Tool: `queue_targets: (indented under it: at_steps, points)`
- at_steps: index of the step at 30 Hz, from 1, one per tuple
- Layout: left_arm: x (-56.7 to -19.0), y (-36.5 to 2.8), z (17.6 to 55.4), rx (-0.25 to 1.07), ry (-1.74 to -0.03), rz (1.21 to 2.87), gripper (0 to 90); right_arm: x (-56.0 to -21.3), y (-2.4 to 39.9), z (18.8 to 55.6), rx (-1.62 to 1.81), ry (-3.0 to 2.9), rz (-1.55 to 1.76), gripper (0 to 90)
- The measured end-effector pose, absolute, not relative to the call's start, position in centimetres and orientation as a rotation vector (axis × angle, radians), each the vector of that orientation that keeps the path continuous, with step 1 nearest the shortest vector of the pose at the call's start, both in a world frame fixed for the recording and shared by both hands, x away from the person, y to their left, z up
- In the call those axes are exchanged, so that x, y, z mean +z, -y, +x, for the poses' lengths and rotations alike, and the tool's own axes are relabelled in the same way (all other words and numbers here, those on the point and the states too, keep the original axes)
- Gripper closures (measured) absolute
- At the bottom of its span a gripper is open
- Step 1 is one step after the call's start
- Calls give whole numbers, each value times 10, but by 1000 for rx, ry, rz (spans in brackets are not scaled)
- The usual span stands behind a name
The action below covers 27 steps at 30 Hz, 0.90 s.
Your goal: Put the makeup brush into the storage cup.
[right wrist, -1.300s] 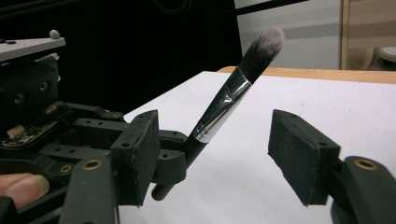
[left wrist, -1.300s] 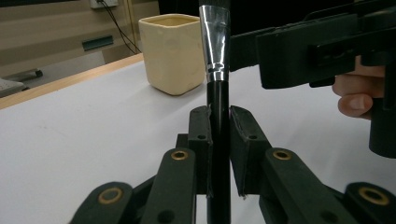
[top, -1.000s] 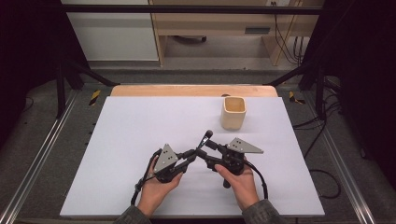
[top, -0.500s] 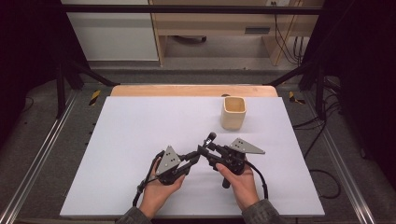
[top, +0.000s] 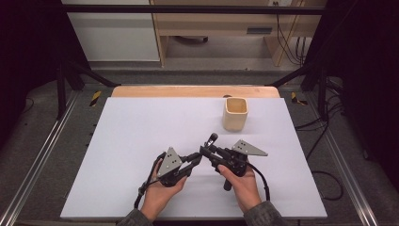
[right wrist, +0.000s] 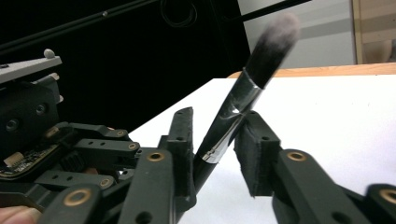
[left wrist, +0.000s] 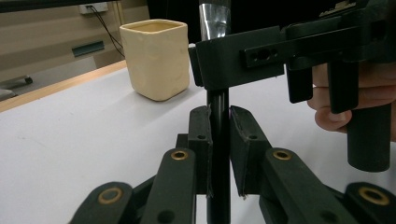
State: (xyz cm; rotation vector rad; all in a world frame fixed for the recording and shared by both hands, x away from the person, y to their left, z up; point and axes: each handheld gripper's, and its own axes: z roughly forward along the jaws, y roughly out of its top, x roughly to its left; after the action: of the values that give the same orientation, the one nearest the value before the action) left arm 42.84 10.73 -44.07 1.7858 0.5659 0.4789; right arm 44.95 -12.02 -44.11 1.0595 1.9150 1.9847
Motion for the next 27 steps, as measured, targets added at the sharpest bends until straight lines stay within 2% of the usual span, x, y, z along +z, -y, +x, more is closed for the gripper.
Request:
queue_targets:
  at_steps: [11, 27]
  points:
    - [-443, -105, 429, 467, -574, 1796, 787, -441, 119, 448, 2012, -1933, 1032, 788]
    - [-444, -113, 437, 464, -626, 1781, 553, -438, 132, 450, 1818, -1902, 966, 788]
